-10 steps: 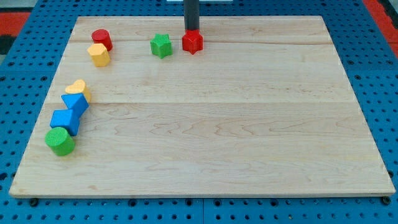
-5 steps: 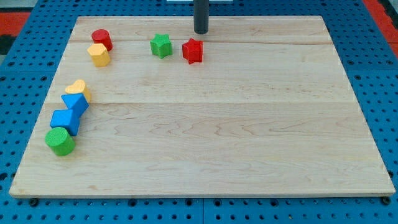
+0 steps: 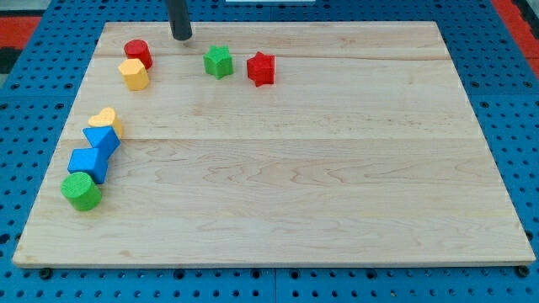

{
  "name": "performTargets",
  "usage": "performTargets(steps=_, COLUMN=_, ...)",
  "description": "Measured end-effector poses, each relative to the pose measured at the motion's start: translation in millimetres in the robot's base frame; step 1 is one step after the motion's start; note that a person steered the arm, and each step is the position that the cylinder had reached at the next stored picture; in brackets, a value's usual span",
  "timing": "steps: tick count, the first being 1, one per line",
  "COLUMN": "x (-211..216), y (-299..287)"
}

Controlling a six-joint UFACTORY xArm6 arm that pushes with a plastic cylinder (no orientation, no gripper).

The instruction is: Slide the red star slightly towards down

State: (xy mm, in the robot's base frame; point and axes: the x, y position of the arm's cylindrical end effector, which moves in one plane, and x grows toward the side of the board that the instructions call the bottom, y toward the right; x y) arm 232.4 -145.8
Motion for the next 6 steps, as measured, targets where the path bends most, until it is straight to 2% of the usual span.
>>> performTargets(steps=4, x=93.1, y=-2.1)
performTargets(steps=6, x=124.7, y=-30.0)
